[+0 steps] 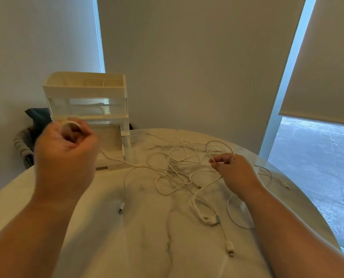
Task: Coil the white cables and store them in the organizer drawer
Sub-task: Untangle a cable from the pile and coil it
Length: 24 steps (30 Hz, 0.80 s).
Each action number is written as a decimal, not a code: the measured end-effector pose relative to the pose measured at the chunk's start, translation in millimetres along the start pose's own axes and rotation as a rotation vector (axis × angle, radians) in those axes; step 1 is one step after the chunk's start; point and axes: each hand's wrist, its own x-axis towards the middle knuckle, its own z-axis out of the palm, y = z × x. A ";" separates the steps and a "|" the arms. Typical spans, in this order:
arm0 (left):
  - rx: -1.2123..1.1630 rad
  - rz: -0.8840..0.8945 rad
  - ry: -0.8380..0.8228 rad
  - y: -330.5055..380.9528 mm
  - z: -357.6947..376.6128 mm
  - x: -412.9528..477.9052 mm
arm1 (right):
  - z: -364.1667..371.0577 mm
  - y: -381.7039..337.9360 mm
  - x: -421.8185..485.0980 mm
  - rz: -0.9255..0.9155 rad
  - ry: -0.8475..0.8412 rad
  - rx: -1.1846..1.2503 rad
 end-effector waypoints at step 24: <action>0.714 0.272 -0.827 -9.5 95.5 -58.5 | 1.6 -6.0 -19.6 -0.058 -0.536 -0.029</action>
